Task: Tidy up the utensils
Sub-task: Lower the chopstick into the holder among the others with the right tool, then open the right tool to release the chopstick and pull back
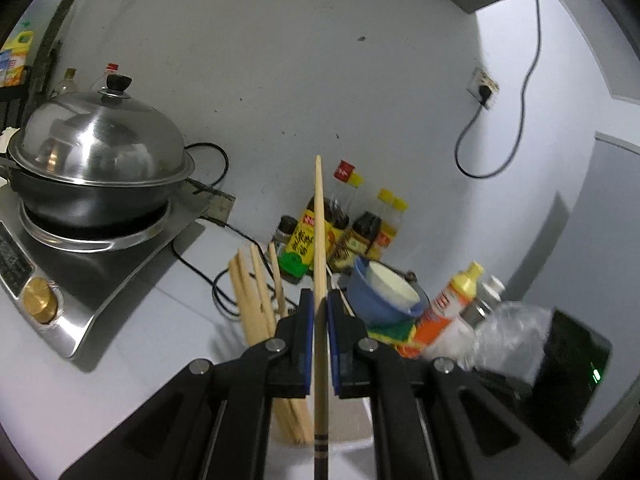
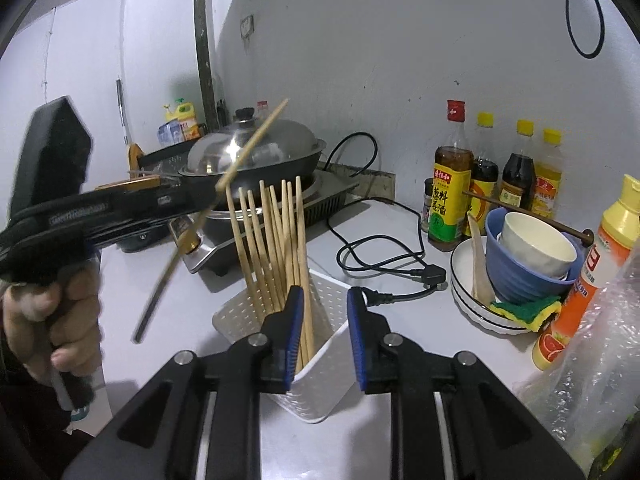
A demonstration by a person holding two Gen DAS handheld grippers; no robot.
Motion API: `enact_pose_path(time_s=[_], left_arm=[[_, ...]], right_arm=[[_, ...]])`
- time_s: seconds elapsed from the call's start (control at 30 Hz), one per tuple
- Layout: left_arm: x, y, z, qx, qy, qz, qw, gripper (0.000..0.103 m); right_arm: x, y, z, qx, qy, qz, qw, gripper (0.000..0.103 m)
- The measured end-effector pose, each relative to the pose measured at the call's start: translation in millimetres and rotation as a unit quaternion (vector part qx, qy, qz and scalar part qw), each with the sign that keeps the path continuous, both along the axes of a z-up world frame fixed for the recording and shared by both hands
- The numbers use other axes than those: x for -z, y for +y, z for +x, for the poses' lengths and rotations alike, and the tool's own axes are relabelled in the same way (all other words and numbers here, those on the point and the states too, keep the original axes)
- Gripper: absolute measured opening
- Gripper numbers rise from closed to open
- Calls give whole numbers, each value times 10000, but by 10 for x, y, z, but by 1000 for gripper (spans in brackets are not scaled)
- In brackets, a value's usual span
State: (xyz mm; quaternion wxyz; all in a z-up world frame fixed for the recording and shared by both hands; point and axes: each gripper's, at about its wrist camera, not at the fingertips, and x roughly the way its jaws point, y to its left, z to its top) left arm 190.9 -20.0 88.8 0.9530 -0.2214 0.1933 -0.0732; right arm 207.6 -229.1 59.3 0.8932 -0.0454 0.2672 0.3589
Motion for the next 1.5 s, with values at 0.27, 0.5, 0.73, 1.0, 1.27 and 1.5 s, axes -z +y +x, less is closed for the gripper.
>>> enact_pose_path(time_s=[0.27, 0.5, 0.73, 1.0, 1.27, 1.5], left_arm=[[122, -115, 301, -712, -199, -52, 9972, 6], [286, -317, 374, -1064, -307, 265, 9935, 6], [348, -355, 371, -1068, -306, 402, 9930, 6], [386, -293, 338, -988, -159, 330, 9944, 31], [307, -277, 205, -938, -186, 376, 9947, 31], [215, -216, 28, -913, -219, 429, 9947, 31]], right_arm=[[41, -136, 136, -49, 38, 218, 9997, 20], [105, -166, 227, -117, 71, 271, 9995, 20], [149, -172, 250, -114, 97, 274, 9995, 20], [139, -139, 215, -148, 67, 230, 9996, 20], [122, -117, 206, -94, 36, 161, 9998, 20], [76, -156, 167, 104, -1, 107, 9999, 20]])
